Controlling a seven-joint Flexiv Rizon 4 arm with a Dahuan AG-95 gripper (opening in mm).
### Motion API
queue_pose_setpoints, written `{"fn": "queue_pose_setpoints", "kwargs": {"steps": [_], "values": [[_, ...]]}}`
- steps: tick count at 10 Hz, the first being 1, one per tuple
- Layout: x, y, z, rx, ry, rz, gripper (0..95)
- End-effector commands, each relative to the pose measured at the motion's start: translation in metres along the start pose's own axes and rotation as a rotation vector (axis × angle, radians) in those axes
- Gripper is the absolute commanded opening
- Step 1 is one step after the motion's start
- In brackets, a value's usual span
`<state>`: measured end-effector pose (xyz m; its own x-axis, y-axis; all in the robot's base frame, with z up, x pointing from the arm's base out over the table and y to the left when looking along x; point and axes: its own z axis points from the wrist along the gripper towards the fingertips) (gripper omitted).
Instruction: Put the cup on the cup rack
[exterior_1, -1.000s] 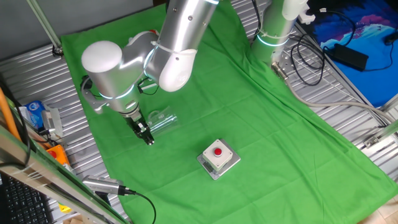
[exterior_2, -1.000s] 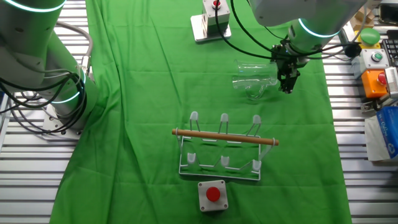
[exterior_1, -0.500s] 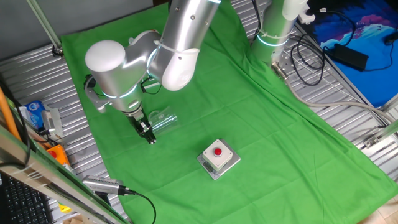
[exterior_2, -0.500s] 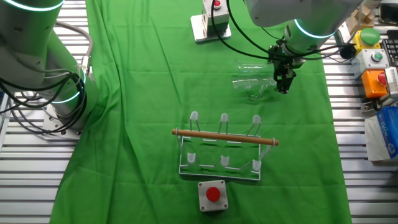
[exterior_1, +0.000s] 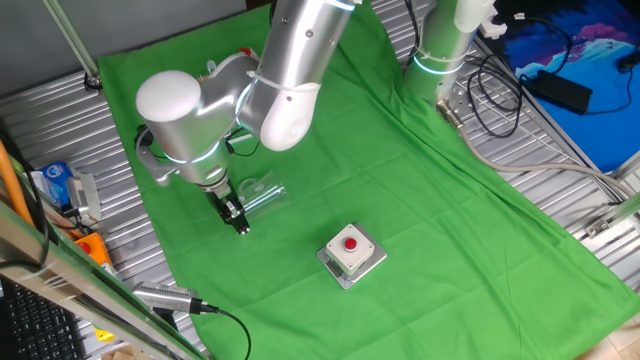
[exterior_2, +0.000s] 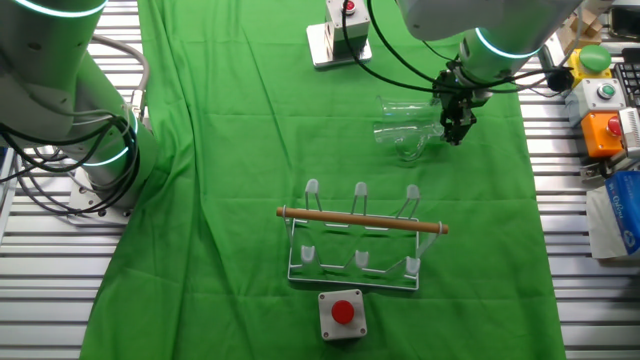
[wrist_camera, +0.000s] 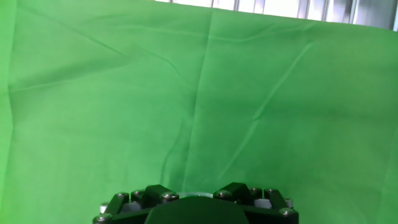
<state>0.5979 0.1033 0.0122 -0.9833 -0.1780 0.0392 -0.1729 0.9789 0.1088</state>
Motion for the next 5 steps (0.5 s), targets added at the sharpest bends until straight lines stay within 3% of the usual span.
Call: {"fn": "queue_pose_setpoints", "kwargs": {"steps": [1, 3, 4, 5], "values": [[0.0001, 0.0001, -0.0006, 0.001, 0.002, -0.004, 57.0], [0.0003, 0.0003, -0.0013, 0.010, 0.010, -0.002, 19.0], [0.0004, 0.0011, -0.0038, 0.006, 0.000, -0.012, 0.0], [0.0006, 0.0026, -0.0086, -0.001, -0.017, -0.028, 0.0]]}}
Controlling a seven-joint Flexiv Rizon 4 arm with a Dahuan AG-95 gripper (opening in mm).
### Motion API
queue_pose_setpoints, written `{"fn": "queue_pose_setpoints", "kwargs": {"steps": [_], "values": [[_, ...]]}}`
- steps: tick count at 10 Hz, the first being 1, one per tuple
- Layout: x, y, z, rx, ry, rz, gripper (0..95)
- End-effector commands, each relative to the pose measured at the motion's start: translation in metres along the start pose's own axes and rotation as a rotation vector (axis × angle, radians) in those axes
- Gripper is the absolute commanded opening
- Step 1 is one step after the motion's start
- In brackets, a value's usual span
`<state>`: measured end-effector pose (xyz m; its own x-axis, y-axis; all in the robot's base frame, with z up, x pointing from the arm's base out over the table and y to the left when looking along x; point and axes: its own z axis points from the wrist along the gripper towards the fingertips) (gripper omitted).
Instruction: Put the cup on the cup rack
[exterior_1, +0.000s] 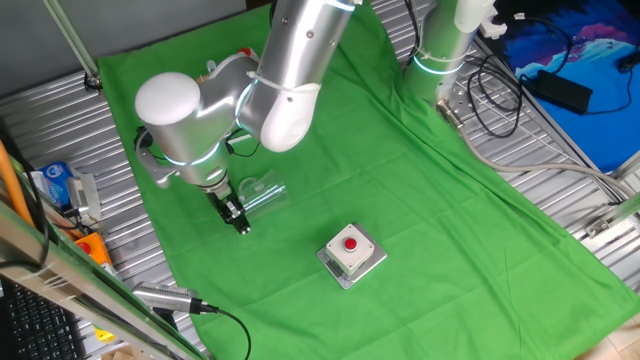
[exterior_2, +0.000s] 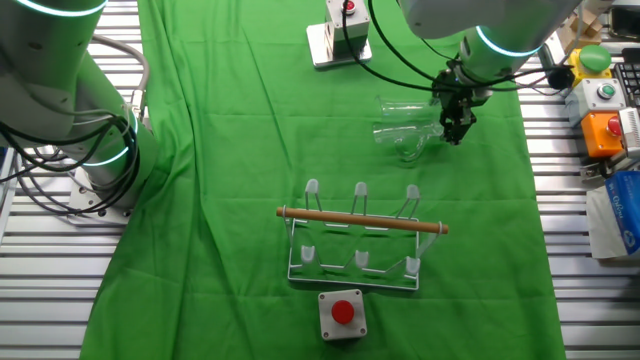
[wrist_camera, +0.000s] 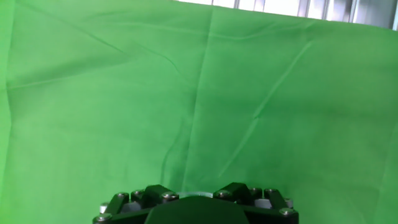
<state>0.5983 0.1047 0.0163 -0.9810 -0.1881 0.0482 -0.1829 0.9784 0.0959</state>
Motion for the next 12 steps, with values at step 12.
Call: {"fn": "queue_pose_setpoints", "kwargs": {"steps": [12], "values": [[-0.011, -0.040, -0.178, -0.008, -0.166, -0.426, 0.0]]}}
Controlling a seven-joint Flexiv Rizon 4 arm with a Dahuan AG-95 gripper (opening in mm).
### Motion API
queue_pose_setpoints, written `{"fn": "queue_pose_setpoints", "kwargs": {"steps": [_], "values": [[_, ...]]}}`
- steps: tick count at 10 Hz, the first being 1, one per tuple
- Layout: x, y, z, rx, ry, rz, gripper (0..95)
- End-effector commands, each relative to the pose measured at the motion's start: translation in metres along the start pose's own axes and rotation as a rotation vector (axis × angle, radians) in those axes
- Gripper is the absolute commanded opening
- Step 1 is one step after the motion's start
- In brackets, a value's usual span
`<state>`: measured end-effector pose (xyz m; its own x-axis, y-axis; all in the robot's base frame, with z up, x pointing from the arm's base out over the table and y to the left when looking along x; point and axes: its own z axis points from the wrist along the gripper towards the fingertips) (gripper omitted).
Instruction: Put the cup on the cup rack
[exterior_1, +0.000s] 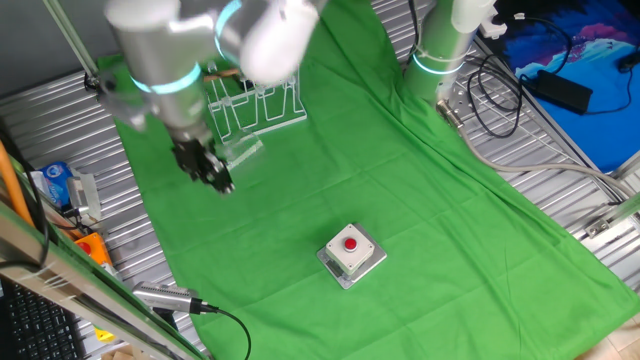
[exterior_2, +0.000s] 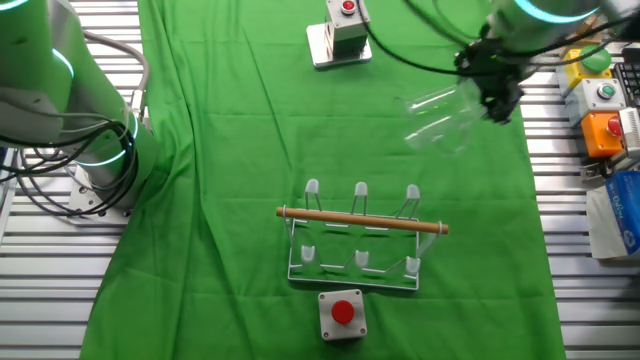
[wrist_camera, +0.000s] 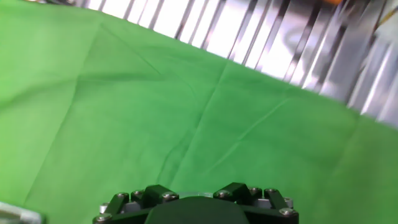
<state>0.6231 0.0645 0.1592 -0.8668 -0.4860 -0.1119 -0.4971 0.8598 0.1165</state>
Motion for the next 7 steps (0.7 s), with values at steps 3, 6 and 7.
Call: {"fn": "queue_pose_setpoints", "kwargs": {"steps": [3, 6, 7], "values": [[-0.001, -0.017, -0.041, 0.056, -0.087, -0.167, 0.0], [0.000, -0.031, -0.047, 0.103, -0.152, -0.321, 0.0], [0.002, -0.032, -0.049, 0.110, -0.164, -0.344, 0.0]]}}
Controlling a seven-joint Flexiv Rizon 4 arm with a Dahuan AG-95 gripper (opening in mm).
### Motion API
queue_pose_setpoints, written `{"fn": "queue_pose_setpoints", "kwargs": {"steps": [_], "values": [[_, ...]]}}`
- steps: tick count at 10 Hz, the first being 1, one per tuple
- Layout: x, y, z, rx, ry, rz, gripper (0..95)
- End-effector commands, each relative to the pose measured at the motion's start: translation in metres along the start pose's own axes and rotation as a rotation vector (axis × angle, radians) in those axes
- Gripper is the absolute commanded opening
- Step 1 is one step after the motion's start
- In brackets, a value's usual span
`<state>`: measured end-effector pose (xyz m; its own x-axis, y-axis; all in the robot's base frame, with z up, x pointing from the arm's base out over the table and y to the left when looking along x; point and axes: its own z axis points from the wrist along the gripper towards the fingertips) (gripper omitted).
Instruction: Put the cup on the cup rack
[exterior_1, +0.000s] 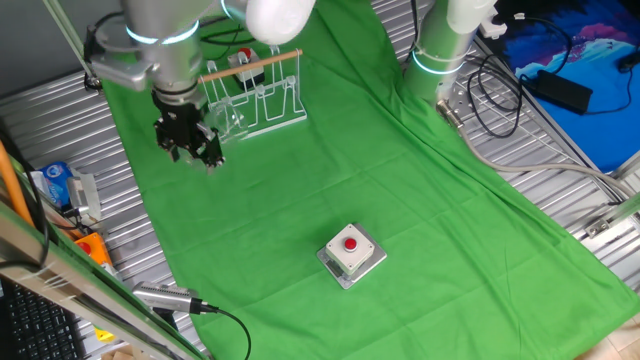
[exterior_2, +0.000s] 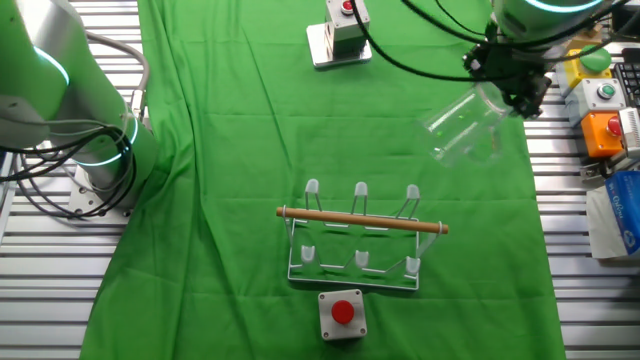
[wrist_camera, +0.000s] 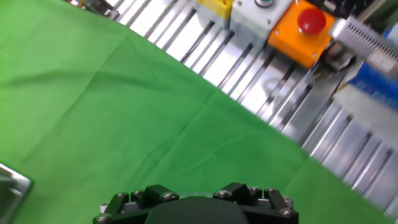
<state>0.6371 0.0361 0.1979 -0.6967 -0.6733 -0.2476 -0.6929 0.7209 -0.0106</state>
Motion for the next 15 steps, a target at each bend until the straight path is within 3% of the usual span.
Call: {"fn": "queue_pose_setpoints", "kwargs": {"steps": [1, 4, 9, 15], "values": [[0.008, -0.006, -0.008, 0.033, -0.052, -0.099, 0.0], [0.017, -0.010, -0.011, 0.039, -0.099, -0.141, 0.0], [0.032, -0.008, -0.018, 0.019, -0.177, -0.147, 0.0], [0.035, -0.008, -0.017, 0.014, -0.144, -0.177, 0.0]]}}
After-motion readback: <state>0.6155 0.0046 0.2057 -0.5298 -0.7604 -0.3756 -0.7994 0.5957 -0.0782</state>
